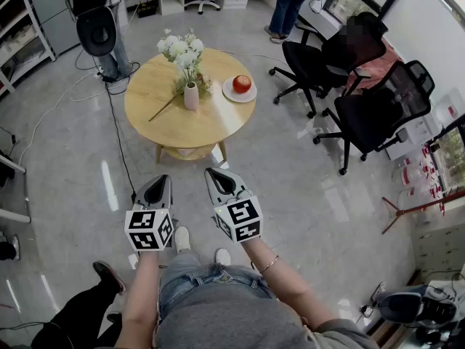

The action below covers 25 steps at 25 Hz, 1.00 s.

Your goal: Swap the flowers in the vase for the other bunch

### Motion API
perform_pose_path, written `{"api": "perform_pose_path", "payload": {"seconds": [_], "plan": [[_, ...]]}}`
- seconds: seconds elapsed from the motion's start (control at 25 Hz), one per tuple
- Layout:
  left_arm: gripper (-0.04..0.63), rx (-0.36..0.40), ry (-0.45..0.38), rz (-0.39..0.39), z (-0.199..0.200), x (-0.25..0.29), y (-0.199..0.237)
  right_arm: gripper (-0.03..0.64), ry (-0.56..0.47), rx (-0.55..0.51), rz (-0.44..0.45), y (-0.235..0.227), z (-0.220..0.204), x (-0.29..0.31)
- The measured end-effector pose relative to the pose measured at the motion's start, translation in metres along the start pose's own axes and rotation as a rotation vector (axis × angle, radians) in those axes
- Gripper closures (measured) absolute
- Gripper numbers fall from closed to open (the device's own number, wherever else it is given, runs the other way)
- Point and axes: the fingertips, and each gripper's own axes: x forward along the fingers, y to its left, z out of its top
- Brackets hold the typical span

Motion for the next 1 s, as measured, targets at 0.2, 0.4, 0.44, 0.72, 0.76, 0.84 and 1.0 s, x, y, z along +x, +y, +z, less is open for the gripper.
{"api": "perform_pose_path", "payload": {"seconds": [0.2,0.4,0.44,0.72,0.76,0.84,1.0], "plan": [[0.574,0.005,0.000,-0.023,0.011,0.003,0.018,0.609,0.000,0.012,-0.029,0.007,0.007,0.017],[0.574,0.017,0.004,-0.055,0.020,0.014,0.031,0.609,0.000,0.024,-0.068,0.004,0.012,0.033],[0.574,0.019,0.006,-0.061,0.020,0.016,0.033,0.609,-0.001,0.025,-0.076,0.003,0.013,0.036],[0.574,0.030,0.013,-0.097,0.026,0.032,0.043,0.607,-0.003,0.035,-0.121,-0.004,0.014,0.049],[0.574,0.031,0.014,-0.101,0.026,0.034,0.044,0.607,-0.006,0.034,-0.126,-0.005,0.014,0.051],[0.574,0.032,0.014,-0.109,0.028,0.038,0.046,0.607,-0.013,0.033,-0.132,-0.006,0.016,0.054],[0.574,0.033,0.012,-0.125,0.031,0.040,0.052,0.607,-0.028,0.041,-0.136,-0.003,0.021,0.059]]}}
